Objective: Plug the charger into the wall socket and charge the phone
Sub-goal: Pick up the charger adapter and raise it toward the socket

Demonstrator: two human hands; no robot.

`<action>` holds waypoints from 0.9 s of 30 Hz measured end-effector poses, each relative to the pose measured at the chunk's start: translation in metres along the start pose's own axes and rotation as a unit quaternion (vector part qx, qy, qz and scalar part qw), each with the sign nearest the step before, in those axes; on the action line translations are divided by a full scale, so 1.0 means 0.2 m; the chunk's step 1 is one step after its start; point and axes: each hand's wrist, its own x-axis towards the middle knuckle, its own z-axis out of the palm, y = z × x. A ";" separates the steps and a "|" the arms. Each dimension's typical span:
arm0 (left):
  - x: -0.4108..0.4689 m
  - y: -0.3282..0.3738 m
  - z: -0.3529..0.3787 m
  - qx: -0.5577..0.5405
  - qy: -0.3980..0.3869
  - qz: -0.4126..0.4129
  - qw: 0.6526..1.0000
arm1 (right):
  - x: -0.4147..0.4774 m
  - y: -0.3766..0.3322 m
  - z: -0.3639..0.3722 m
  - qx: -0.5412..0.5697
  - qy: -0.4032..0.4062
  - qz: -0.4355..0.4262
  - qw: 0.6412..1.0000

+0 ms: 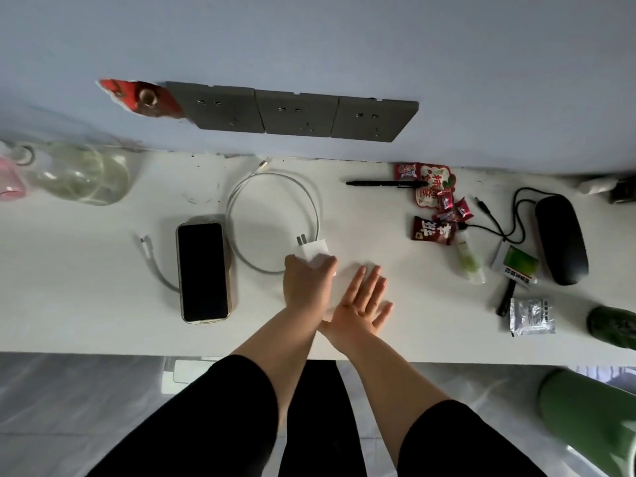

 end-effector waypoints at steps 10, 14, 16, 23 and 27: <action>0.07 0.20 -0.48 -0.189 -0.227 -0.025 0.955 | -0.05 -0.23 -0.16 -0.027 0.073 -0.051 0.996; 0.14 0.32 -0.62 -0.299 -0.273 -0.107 0.908 | 0.00 -0.29 -0.15 -0.020 0.051 -0.042 0.998; 0.18 0.37 -0.69 -0.358 -0.269 -0.127 0.885 | 0.00 -0.28 -0.13 -0.025 0.058 -0.047 0.997; 0.27 0.50 -0.80 -0.305 -0.312 0.008 0.900 | 0.03 -0.31 -0.11 -0.048 0.037 -0.026 0.998; 0.28 0.51 -0.79 -0.318 -0.298 0.069 0.897 | 0.03 -0.31 -0.12 -0.056 0.023 -0.015 0.998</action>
